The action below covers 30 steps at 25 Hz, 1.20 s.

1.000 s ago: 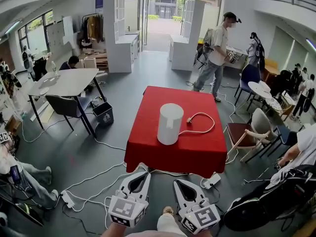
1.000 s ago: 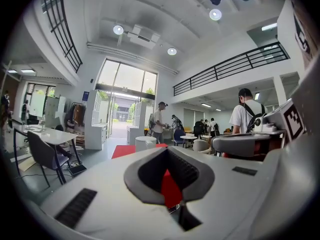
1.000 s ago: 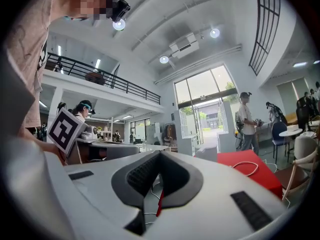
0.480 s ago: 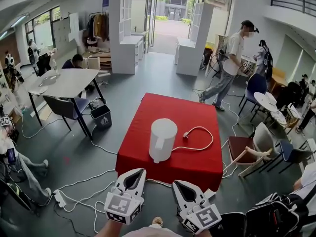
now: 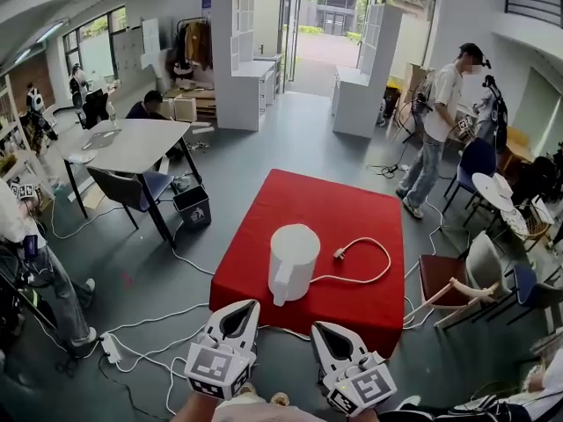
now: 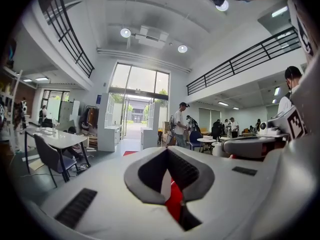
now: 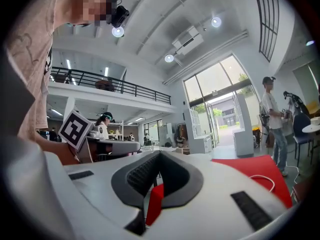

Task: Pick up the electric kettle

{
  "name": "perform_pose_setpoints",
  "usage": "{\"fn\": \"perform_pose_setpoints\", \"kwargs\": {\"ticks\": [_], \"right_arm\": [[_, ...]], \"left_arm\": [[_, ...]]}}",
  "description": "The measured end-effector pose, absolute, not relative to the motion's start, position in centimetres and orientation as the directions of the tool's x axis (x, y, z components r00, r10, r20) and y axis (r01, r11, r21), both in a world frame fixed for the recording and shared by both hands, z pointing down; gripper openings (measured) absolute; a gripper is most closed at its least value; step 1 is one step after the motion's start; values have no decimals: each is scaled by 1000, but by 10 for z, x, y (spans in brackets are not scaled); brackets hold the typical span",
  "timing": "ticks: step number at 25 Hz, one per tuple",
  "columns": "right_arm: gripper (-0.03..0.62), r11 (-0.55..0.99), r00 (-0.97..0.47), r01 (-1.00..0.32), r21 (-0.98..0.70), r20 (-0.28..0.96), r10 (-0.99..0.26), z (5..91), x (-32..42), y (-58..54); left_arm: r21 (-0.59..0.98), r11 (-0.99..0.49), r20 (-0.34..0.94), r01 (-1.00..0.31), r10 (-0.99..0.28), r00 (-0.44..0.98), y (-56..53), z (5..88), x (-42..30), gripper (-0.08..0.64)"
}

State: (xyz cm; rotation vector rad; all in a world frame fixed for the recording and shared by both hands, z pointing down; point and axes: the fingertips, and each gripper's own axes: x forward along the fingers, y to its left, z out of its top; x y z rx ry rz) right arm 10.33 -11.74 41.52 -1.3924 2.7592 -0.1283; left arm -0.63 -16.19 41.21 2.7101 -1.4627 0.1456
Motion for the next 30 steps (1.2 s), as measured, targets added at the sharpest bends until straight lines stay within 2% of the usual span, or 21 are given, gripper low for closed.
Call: {"fn": "perform_pose_setpoints", "kwargs": {"ticks": [17, 25, 26, 30], "right_arm": [[3, 537, -522, -835, -118, -138, -842, 399, 116, -195], [7, 505, -492, -857, -100, -130, -861, 406, 118, -220], [58, 504, -491, -858, -99, -127, -862, 407, 117, -223], [60, 508, -497, -856, -97, -115, -860, 409, 118, -232]], "left_arm": [[5, -616, 113, -787, -782, 613, -247, 414, 5, -6], [14, -642, 121, -767, -760, 639, -266, 422, 6, -6], [16, -645, 121, -764, -757, 642, -268, 422, 6, -6], [24, -650, 123, -759, -752, 648, -275, 423, 8, -6]]}}
